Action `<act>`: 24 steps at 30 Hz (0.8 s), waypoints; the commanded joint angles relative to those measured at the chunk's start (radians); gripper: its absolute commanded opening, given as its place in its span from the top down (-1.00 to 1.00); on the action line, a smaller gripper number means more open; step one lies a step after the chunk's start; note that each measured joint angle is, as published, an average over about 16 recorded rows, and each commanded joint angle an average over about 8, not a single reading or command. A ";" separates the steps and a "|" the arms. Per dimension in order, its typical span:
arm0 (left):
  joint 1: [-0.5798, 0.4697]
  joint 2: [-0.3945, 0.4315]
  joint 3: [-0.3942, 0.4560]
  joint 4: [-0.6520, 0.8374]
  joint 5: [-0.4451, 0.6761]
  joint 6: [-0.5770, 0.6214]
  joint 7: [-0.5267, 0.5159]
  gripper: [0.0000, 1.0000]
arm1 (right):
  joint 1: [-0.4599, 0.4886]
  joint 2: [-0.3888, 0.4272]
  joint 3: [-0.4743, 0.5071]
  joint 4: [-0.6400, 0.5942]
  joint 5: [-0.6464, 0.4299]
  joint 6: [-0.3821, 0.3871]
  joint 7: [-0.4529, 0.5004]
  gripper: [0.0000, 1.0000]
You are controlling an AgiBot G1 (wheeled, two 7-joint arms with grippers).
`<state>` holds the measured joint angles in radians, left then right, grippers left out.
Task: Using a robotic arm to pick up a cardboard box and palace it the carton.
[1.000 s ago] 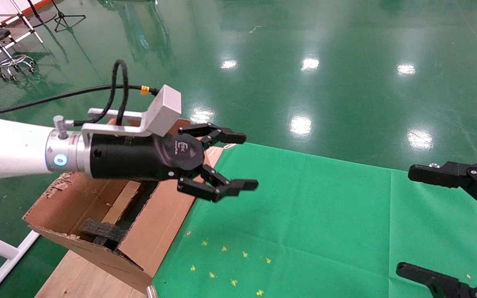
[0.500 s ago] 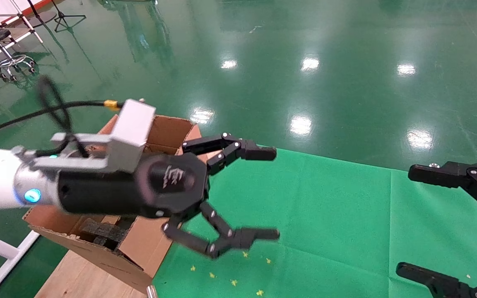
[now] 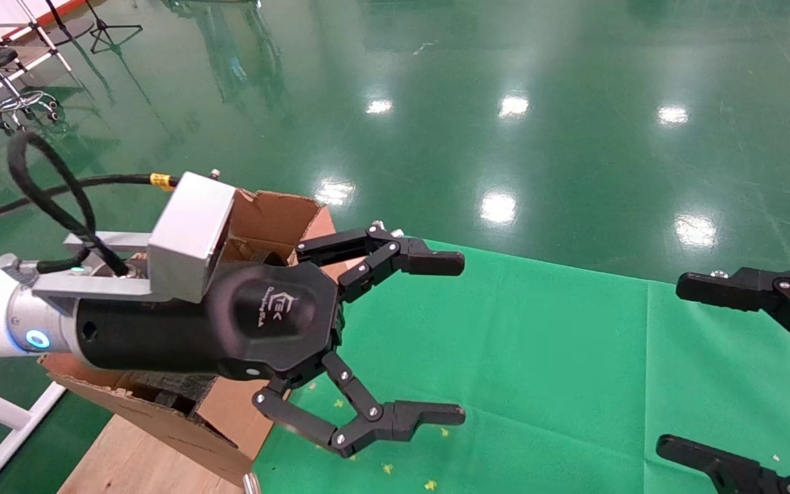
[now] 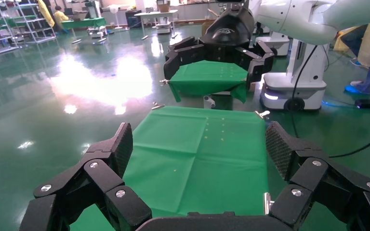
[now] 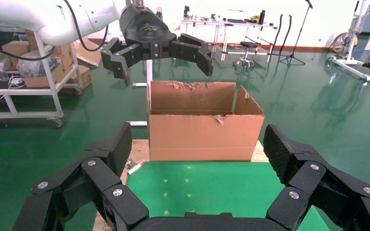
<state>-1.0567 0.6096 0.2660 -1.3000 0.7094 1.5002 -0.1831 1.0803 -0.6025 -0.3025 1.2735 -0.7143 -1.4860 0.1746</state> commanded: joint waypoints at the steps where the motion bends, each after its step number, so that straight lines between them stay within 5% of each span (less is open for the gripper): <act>1: -0.004 0.000 0.003 0.004 0.005 -0.001 -0.001 -1.00 | 0.000 0.000 0.000 0.000 0.000 0.000 0.000 -1.00; 24: -0.018 0.002 0.014 0.016 0.021 -0.005 -0.005 -1.00 | 0.000 0.000 0.000 0.000 0.000 0.000 0.000 -1.00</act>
<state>-1.0743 0.6111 0.2796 -1.2837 0.7305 1.4954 -0.1880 1.0803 -0.6025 -0.3024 1.2735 -0.7143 -1.4862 0.1746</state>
